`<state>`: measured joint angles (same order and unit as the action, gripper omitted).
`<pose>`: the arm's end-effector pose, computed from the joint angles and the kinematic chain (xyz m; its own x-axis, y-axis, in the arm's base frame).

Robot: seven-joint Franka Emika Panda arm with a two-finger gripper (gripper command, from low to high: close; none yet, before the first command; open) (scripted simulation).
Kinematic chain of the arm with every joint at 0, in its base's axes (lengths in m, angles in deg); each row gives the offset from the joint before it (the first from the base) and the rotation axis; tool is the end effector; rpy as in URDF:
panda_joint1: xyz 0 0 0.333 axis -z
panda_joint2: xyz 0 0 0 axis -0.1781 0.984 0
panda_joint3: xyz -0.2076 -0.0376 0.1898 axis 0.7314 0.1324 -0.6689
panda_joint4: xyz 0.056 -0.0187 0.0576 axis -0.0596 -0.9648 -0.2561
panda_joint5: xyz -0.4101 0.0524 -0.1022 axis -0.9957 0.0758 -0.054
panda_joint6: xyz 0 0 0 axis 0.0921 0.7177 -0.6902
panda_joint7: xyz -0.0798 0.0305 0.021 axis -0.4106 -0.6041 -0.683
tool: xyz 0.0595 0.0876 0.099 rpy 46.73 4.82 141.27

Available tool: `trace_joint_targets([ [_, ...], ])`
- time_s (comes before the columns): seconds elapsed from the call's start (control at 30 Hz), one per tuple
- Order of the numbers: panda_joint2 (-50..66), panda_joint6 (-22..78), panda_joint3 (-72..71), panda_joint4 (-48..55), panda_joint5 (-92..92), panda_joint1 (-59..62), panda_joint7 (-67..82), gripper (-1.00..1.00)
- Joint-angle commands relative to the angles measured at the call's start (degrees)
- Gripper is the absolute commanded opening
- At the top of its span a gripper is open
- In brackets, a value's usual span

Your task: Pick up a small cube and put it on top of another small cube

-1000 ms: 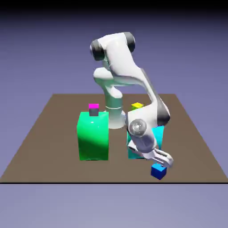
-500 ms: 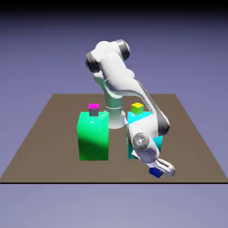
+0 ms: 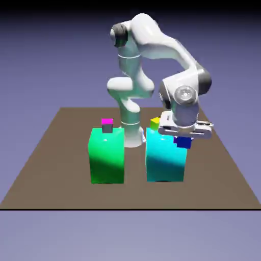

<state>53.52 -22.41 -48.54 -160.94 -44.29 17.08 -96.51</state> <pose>0.4686 0.2240 0.3160 0.4884 -0.7705 -0.4097 -0.6733 -0.6314 0.3847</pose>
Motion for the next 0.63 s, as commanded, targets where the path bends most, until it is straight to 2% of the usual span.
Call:
trace_joint_targets([
  [0.0, -2.1, 2.3, -0.2, -0.2, -0.2, 0.1, 1.3, -1.00],
  [0.07, -6.2, 6.8, -0.6, -0.7, -0.5, -0.3, 3.9, -1.00],
  [0.13, -6.4, 7.0, -0.6, -0.8, -0.5, -0.3, 4.0, -1.00],
  [0.33, -7.8, -2.5, -1.4, -11.5, 0.8, -1.1, 5.4, -1.00],
  [0.37, -7.8, -2.5, -1.4, -11.5, 0.8, -1.1, 5.4, 1.00],
  [0.6, -6.4, 7.0, -0.6, -0.8, -0.5, -0.3, 4.0, 1.00],
])
